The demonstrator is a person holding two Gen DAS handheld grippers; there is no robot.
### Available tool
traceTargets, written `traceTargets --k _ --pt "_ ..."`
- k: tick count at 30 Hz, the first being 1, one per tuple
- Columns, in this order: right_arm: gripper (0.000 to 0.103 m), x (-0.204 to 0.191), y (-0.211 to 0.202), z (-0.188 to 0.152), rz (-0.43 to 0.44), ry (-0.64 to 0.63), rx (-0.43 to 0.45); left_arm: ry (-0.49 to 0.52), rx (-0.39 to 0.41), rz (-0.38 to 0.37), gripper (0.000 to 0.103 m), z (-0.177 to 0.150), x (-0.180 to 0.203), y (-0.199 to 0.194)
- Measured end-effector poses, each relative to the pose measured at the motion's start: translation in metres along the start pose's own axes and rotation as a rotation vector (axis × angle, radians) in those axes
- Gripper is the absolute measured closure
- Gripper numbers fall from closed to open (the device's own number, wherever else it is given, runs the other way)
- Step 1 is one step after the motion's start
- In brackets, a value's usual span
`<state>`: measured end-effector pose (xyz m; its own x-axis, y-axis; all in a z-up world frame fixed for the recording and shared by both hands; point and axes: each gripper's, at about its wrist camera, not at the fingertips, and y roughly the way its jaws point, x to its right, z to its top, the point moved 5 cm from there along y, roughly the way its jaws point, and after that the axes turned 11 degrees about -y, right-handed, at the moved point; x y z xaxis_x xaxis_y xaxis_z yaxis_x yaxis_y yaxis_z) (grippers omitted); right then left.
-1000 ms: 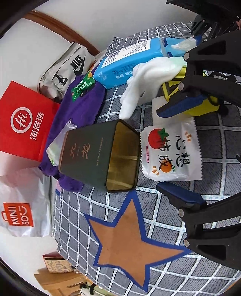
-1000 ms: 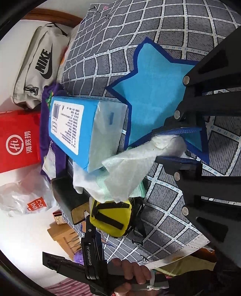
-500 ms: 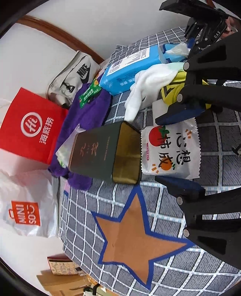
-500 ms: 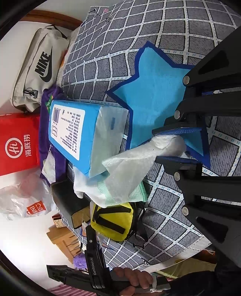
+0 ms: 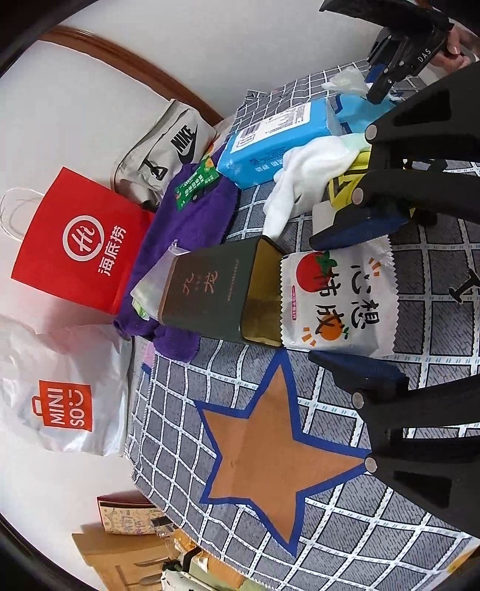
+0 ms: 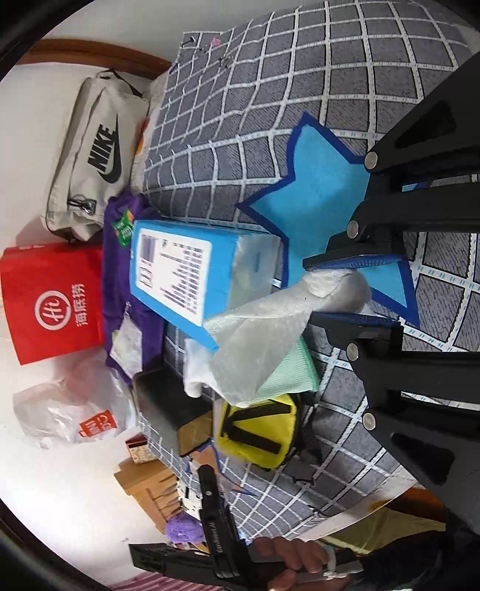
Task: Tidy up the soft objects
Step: 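Carry the snack packet in the left tool and the wipe in the right tool over the towel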
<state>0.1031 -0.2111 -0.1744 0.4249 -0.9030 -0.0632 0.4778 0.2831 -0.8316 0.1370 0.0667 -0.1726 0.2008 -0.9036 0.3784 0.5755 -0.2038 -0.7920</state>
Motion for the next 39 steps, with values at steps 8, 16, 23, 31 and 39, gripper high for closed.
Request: traceTargets --k 8,16,23,31,39 --pt "0.082 -0.001 -0.013 0.026 -0.031 0.000 0.037 0.015 0.015 0.002 0.052 0.010 0.013 -0.011" --pt "0.082 -0.003 -0.025 0.057 -0.022 -0.017 0.083 0.031 0.037 0.001 0.052 0.027 0.025 -0.023" --pt "0.082 -0.003 -0.034 0.081 -0.023 -0.032 0.114 0.034 0.053 0.000 0.052 0.045 0.034 -0.028" --pt "0.082 -0.001 -0.035 0.110 -0.023 -0.054 0.136 0.036 0.066 0.004 0.052 0.067 0.044 -0.028" --pt "0.082 0.004 -0.031 0.136 -0.041 -0.071 0.152 0.034 0.075 0.008 0.052 0.088 0.050 -0.025"
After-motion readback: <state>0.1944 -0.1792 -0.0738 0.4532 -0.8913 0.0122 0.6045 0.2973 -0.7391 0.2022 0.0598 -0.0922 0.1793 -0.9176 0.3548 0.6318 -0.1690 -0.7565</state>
